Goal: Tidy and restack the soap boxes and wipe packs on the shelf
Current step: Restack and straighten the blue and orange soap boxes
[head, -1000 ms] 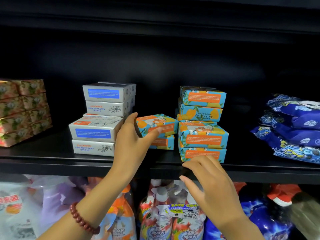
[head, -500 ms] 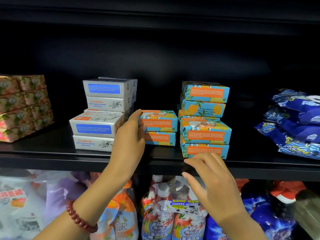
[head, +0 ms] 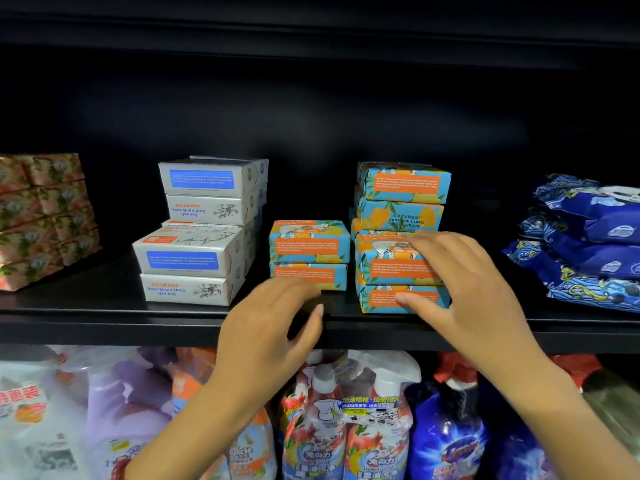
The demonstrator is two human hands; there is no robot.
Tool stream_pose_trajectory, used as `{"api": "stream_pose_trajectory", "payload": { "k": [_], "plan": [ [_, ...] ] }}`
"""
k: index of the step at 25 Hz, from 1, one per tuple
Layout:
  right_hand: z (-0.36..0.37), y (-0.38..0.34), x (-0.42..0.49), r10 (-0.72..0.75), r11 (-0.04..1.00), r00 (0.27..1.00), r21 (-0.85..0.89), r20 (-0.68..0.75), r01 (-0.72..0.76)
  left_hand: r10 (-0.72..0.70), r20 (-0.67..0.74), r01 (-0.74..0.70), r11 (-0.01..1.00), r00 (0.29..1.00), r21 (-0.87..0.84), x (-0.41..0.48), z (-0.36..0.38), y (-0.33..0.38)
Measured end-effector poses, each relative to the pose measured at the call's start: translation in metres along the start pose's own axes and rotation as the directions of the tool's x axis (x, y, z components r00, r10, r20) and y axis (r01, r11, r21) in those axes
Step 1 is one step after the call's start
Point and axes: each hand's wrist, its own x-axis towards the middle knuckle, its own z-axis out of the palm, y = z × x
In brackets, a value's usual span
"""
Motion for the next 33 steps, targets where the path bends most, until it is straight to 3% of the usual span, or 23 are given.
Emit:
{"api": "stream_pose_trajectory", "payload": {
  "k": [2, 6, 9, 12, 15, 18, 20, 23, 25, 27, 30, 33],
  "plan": [
    [0.004, 0.002, -0.001, 0.007, 0.999, 1.000, 0.039, 0.003, -0.007, -0.009, 0.065, 0.007, 0.999, 0.998, 0.031, -0.001, 0.000, -0.001],
    [0.012, -0.001, -0.008, -0.046, 0.999, 0.988, 0.019, -0.146, 0.049, -0.109, 0.146, 0.107, 0.994, 0.983, 0.022, 0.003, -0.005, 0.003],
    [0.011, -0.006, -0.013, -0.168, 0.986, 0.945, -0.038, -0.279, 0.164, -0.221, 0.098, 0.238, 0.945, 0.970, -0.225, 0.009, -0.010, 0.005],
    [0.009, -0.017, -0.017, -0.332, 0.942, 0.858, -0.099, -0.391, 0.319, -0.369, 0.223, 0.427, 0.692, 0.902, -0.581, 0.023, -0.016, 0.014],
    [0.012, -0.033, -0.017, -0.441, 0.893, 0.762, -0.144, -0.474, 0.427, -0.345, 0.491, 0.600, 0.444, 0.800, -0.666, 0.031, -0.023, 0.021],
    [0.012, -0.038, -0.016, -0.460, 0.881, 0.794, -0.099, -0.397, 0.462, -0.368, 0.495, 0.600, 0.267, 0.787, -0.754, 0.031, -0.026, 0.022],
    [0.007, -0.037, -0.016, -0.396, 0.900, 0.861, 0.051, -0.318, 0.433, -0.442, 0.382, 0.541, 0.322, 0.811, -0.777, 0.028, -0.025, 0.018],
    [-0.004, -0.040, -0.013, -0.100, 0.926, 0.974, 0.338, -0.205, 0.166, -0.417, 0.316, 0.474, 0.359, 0.852, -0.804, 0.026, -0.026, 0.017],
    [-0.010, -0.046, -0.006, 0.104, 0.835, 0.995, 0.544, -0.011, -0.081, -0.346, 0.294, 0.423, 0.397, 0.891, -0.814, 0.025, -0.026, 0.017],
    [-0.013, -0.047, 0.001, 0.159, 0.745, 0.978, 0.634, 0.136, -0.209, -0.271, 0.253, 0.355, 0.453, 0.929, -0.818, 0.024, -0.026, 0.018],
    [-0.016, -0.048, 0.004, 0.141, 0.714, 0.984, 0.678, 0.106, -0.176, -0.206, 0.220, 0.292, 0.446, 0.953, -0.846, 0.024, -0.027, 0.018],
    [-0.015, -0.051, 0.000, 0.076, 0.794, 0.995, 0.608, -0.067, -0.020, -0.231, 0.270, 0.342, 0.385, 0.935, -0.857, 0.026, -0.031, 0.015]
  ]
}}
